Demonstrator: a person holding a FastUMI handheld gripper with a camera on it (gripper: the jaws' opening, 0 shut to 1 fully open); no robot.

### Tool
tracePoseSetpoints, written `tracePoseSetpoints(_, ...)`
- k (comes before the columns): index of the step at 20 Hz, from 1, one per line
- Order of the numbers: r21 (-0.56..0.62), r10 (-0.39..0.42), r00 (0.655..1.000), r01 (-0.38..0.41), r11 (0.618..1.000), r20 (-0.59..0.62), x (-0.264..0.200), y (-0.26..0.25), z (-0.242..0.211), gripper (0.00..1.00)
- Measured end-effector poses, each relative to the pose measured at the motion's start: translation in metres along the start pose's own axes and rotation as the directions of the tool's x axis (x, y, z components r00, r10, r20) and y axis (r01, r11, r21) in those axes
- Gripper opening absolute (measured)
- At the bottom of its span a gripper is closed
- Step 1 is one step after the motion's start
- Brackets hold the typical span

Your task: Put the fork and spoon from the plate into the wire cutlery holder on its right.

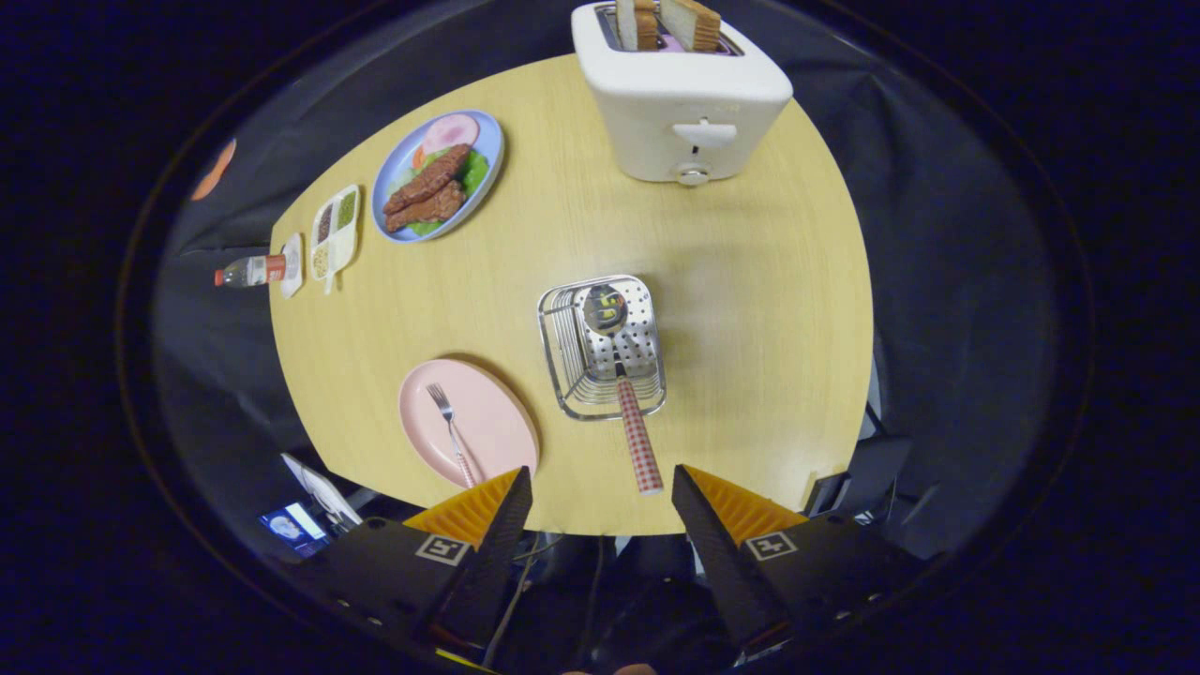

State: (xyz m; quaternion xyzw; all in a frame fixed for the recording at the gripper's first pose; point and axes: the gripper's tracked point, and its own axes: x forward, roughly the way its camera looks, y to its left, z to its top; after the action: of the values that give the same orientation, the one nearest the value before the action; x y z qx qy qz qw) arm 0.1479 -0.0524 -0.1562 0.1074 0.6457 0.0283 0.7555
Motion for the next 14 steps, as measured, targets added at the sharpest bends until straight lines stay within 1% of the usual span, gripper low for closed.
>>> tracePoseSetpoints(3,-0.053,-0.019,0.999,0.021,0.998,0.048,-0.013,0.019,-0.014,0.91)
tracePoseSetpoints(5,-0.076,-0.003,0.998,0.007,0.997,0.055,-0.018,0.042,-0.029,0.91)
tracePoseSetpoints(7,-0.099,0.018,0.998,-0.011,0.995,0.062,-0.013,0.070,-0.045,0.91)
tracePoseSetpoints(9,-0.131,0.017,0.998,-0.010,0.991,0.053,0.004,0.096,-0.066,0.91)
tracePoseSetpoints(12,-0.152,0.037,0.999,-0.039,0.988,-0.017,0.044,0.138,-0.105,0.92)
tracePoseSetpoints(14,-0.156,0.034,0.999,-0.038,0.987,-0.033,0.074,0.157,-0.118,0.92)
